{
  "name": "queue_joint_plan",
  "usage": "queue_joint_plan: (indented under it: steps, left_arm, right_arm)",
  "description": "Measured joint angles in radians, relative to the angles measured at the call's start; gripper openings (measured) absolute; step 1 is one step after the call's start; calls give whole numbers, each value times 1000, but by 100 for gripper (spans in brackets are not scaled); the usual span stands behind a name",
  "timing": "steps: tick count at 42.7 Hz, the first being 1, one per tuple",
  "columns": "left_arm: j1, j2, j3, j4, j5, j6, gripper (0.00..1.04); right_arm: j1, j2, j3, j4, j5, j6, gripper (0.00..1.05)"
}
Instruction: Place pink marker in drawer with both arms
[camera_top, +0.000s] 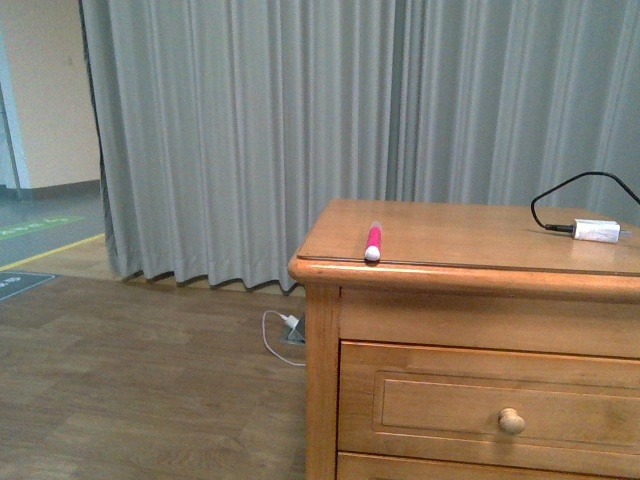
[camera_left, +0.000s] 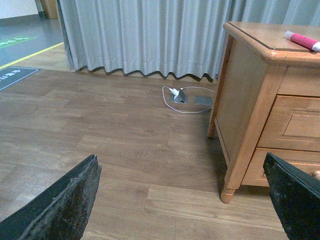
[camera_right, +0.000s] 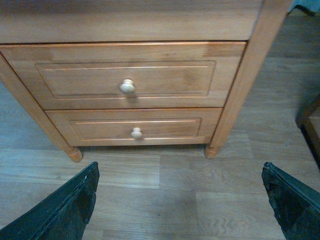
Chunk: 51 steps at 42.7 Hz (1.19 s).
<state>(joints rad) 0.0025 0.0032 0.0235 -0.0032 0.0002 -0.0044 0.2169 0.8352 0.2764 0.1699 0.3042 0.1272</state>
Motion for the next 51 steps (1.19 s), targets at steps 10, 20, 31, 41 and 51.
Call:
queue_joint_plan:
  steps: [10, 20, 31, 41, 51]
  left_arm:
    - [0, 0, 0, 0, 0, 0, 99]
    - [0, 0, 0, 0, 0, 0, 99]
    - [0, 0, 0, 0, 0, 0, 99]
    - [0, 0, 0, 0, 0, 0, 99]
    - [0, 0, 0, 0, 0, 0, 99]
  right_arm:
    - [16, 538, 229, 164, -28, 42, 96]
    - [34, 904, 481, 204, -9, 36, 96]
    - [17, 1187, 730, 248, 13, 27, 96]
    - [-15, 1310, 817, 261, 14, 27, 96]
    - [-20, 1353, 827, 340, 7, 23, 96]
